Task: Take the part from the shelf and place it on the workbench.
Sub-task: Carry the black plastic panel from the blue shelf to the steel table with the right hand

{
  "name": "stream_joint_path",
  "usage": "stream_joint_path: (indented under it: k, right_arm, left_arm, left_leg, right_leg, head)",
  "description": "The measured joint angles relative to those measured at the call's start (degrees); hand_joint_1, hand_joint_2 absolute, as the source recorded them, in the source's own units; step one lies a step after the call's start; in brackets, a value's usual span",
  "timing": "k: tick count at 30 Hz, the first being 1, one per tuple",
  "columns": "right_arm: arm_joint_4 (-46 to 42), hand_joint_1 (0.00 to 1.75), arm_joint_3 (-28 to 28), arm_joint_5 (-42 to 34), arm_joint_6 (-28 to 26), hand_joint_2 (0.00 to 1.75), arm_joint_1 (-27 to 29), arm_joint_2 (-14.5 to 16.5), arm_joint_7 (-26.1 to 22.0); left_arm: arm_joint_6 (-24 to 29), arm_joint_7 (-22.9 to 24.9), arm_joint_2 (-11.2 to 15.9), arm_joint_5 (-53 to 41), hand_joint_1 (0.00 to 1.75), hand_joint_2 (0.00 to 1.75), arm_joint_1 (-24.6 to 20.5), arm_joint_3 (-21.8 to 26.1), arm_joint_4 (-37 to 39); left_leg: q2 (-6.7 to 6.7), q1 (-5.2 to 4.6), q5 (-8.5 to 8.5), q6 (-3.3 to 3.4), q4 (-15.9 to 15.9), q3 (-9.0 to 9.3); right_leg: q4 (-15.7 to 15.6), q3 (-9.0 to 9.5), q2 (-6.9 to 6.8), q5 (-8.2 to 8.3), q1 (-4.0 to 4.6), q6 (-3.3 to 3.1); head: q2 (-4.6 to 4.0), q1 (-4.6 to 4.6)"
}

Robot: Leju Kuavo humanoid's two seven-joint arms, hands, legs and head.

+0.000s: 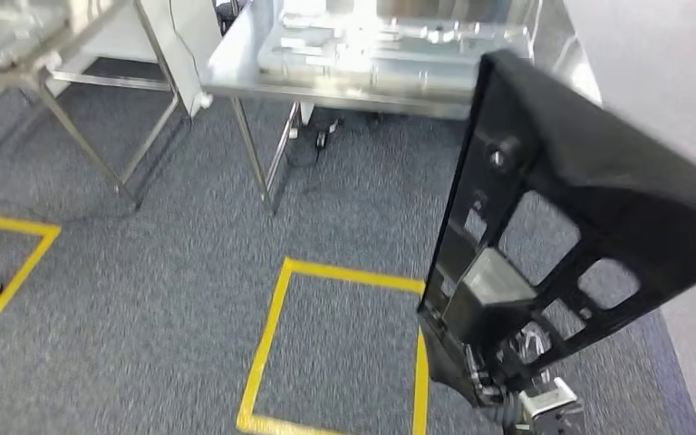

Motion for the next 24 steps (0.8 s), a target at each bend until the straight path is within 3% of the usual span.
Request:
stream_joint_path:
  k: [2, 3, 4, 6, 7, 8, 11, 13, 15, 17, 18, 19, 21, 22, 23, 24]
  right_arm:
    - [-0.45, 1.75, 0.01, 3.74, -3.02, 1.75, -0.75, -0.01, 0.71]
    - [-0.65, 1.75, 0.01, 5.11, -4.18, 1.75, -1.11, -0.02, 0.95]
    - [-0.83, 1.75, 0.01, 6.02, -4.94, 1.75, -1.45, -0.03, 1.11]
    - [-1.02, 1.75, 0.01, 6.93, -5.56, 1.75, -1.95, -0.05, 1.28]
    - [-1.08, 1.75, 0.01, 7.71, -5.98, 1.75, -2.19, -0.08, 1.49]
    - [-1.14, 1.75, 0.01, 8.93, -6.63, 1.75, -2.39, -0.14, 1.81]
    - [-1.52, 1.75, 0.01, 17.16, -10.82, 1.75, -3.90, -0.84, 4.10]
    - [-1.66, 1.75, 0.00, 24.81, -13.24, 1.75, -6.40, -2.02, 6.65]
    - [-1.32, 1.75, -0.12, 33.63, -14.51, 1.75, -9.73, -3.67, 9.74]
    - [-0.45, 1.75, -0.29, 43.07, -15.32, 1.75, -12.84, -5.53, 12.52]
    - [0.14, 1.75, -0.34, 47.42, -15.52, 1.75, -14.19, -6.47, 13.56]
    - [0.81, 1.75, -0.34, 51.26, -15.61, 1.75, -15.50, -7.38, 14.33]
    - [2.34, 1.75, -0.34, 57.59, -15.74, 1.75, -17.84, -9.28, 15.48]
    - [3.08, 1.75, -0.34, 59.70, -15.87, 1.75, -18.73, -10.14, 15.84]
    - [3.71, 1.75, -0.34, 61.14, -16.05, 1.75, -19.41, -10.91, 16.10]
    - [4.26, 1.75, -0.34, 62.07, -16.27, 1.75, -20.01, -11.57, 16.30]
  left_arm:
    - [-0.15, -0.04, 0.32, -0.36, 0.00, 0.00, 0.37, -0.10, 0.15]
    - [-0.20, -0.09, 0.54, -0.48, 0.00, 0.00, 0.51, -0.15, 0.21]
    - [-0.26, -0.15, 0.73, -0.59, 0.00, 0.00, 0.62, -0.19, 0.23]
    - [-0.33, -0.24, 1.15, -0.69, 0.00, 0.00, 0.80, -0.21, 0.27]
    - [-0.40, -0.26, 1.30, -0.73, 0.00, 0.00, 0.88, -0.22, 0.32]
    - [-0.47, -0.28, 1.44, -0.82, 0.00, 0.00, 0.97, -0.25, 0.40]
    - [-0.84, -0.41, 1.65, -1.45, 0.00, 0.00, 1.01, -0.62, 0.74]
    - [-1.11, -0.51, 1.87, -2.01, 0.00, 0.00, 0.75, -1.16, 1.00]
    - [-1.44, -0.64, 2.25, -2.66, 0.00, 0.00, 0.56, -1.75, 1.28]
    - [-1.74, -0.80, 2.60, -3.29, 0.00, 0.00, 0.54, -2.37, 1.61]
    - [-1.85, -0.91, 2.72, -3.55, 0.00, 0.00, 0.57, -2.69, 1.81]
    - [-1.93, -1.04, 2.82, -3.73, 0.00, 0.00, 0.60, -2.96, 1.98]
    - [-2.03, -1.33, 2.99, -4.06, 0.00, 0.00, 0.58, -3.38, 2.39]
    - [-2.05, -1.44, 3.08, -4.18, 0.00, 0.00, 0.50, -3.56, 2.58]
    - [-2.06, -1.49, 3.15, -4.26, 0.00, 0.00, 0.44, -3.78, 2.76]
    - [-2.08, -1.52, 3.22, -4.29, 0.00, 0.00, 0.40, -3.98, 2.92]
  left_leg:
    - [0.00, -0.02, -2.87, -0.10, 1.34, -3.52]
    - [0.00, -0.06, -2.49, 0.00, -0.26, -4.30]
    - [0.00, -0.18, -0.27, 0.29, -3.12, -4.52]
    - [-0.10, -0.60, 6.64, 1.26, -8.86, -4.45]
    - [-0.22, -0.81, 8.81, 1.66, -10.47, -4.26]
    - [-0.38, -0.90, 9.84, 1.96, -11.23, -4.09]
    - [-0.55, -0.56, 9.36, 2.80, -12.28, -2.15]
    - [-0.48, -0.35, 9.00, 3.25, -12.93, -0.49]
    - [-0.45, -0.37, 8.19, 3.40, -13.39, 0.74]
    - [-0.51, -0.36, 7.06, 3.37, -13.59, 2.14]
    - [-0.55, -0.36, 6.45, 3.32, -13.62, 2.96]
    - [-0.58, -0.38, 5.82, 3.27, -13.64, 3.80]
    - [-0.65, -0.40, 4.57, 3.05, -13.75, 5.36]
    - [-0.74, -0.36, 4.02, 2.78, -13.90, 5.94]
    - [-0.79, -0.34, 3.65, 2.44, -14.08, 6.70]
    - [-0.83, -0.35, 3.72, 2.01, -13.96, 7.32]
  right_leg:
    - [-0.01, 1.62, 0.40, -1.36, 0.14, 0.00]
    - [-0.02, 2.56, 0.56, -2.09, 0.21, 0.06]
    - [-0.03, 3.54, 0.64, -2.86, 0.29, 0.14]
    - [0.00, 5.07, 0.78, -4.30, 0.46, 0.48]
    - [-0.06, 5.57, 0.89, -5.00, 0.53, 0.80]
    - [0.13, 6.05, 1.02, -5.37, 0.59, 1.15]
    - [2.53, 6.22, 0.95, -4.70, 0.64, 2.28]
    - [6.90, 3.70, 0.57, -4.81, 0.45, 3.01]
    - [12.53, -0.92, 0.25, -7.33, 0.09, 3.65]
    - [14.88, -4.77, 0.10, -9.73, -0.20, 3.99]
    - [13.78, -5.58, 0.06, -9.38, -0.26, 3.98]
    - [11.18, -5.66, 0.05, -7.52, -0.24, 3.83]
    - [5.37, -5.07, 0.03, -1.25, 0.14, 3.13]
    - [3.46, -4.81, 0.04, 0.85, 0.47, 2.69]
    - [2.54, -4.58, 0.07, 1.98, 0.77, 2.23]
    - [2.24, -4.28, 0.12, 1.50, 0.93, 1.81]
  head:
    - [0.00, 0.01]
    - [0.00, 0.01]
    - [0.00, 0.01]
    - [0.00, 0.02]
    - [0.00, 0.03]
    - [0.00, 0.03]
    - [0.00, 0.03]
    - [0.00, 0.04]
    - [0.00, 0.05]
    - [0.00, 0.05]
    - [0.00, 0.05]
    - [0.00, 0.05]
    - [0.00, 0.04]
    - [0.00, 0.03]
    - [0.00, 0.04]
    - [0.00, 0.04]
